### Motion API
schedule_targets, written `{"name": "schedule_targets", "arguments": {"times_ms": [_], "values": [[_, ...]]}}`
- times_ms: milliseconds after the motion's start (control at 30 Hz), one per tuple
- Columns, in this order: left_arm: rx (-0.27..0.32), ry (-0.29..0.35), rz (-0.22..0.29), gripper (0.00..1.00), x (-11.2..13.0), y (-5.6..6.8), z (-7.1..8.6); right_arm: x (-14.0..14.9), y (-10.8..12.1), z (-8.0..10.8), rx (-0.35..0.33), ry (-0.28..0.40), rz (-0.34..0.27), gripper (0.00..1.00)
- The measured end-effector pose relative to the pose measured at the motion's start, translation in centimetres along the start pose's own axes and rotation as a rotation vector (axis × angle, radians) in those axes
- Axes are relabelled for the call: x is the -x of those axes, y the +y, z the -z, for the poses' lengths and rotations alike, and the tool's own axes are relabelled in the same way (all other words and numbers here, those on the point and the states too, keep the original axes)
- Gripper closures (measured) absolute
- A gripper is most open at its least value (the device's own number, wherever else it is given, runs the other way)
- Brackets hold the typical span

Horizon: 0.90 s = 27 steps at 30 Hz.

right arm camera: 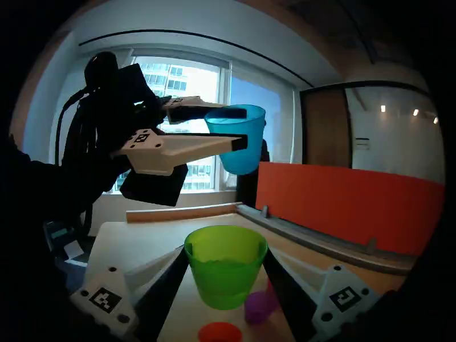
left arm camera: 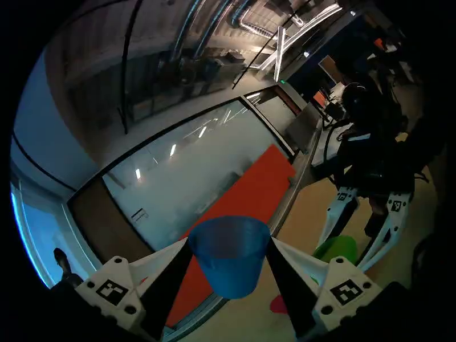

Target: Pour water

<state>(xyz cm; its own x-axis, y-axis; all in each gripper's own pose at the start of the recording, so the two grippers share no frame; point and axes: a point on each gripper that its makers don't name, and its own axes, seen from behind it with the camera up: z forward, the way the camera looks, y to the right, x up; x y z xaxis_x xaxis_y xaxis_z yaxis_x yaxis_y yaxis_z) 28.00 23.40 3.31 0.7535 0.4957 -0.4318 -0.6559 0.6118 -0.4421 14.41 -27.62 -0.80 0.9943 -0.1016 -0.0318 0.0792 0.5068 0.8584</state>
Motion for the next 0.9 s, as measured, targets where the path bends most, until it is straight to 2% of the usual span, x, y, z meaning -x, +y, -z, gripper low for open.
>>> {"name": "schedule_targets", "arguments": {"times_ms": [367, 667, 900], "values": [[0.024, 0.0, 0.158, 0.13, 0.2, 0.0, -0.3, -0.3, 0.3, 0.2, 0.004, 0.01, -0.006, 0.09], [0.066, 0.018, 0.352, 0.13, -0.6, 0.0, -0.1, -0.5, 0.4, 0.3, 0.007, 0.018, -0.005, 0.09], [0.088, 0.023, 0.49, 0.13, -0.8, -0.5, -0.3, -0.7, 0.5, 0.4, 0.01, 0.022, -0.002, 0.09]]}}
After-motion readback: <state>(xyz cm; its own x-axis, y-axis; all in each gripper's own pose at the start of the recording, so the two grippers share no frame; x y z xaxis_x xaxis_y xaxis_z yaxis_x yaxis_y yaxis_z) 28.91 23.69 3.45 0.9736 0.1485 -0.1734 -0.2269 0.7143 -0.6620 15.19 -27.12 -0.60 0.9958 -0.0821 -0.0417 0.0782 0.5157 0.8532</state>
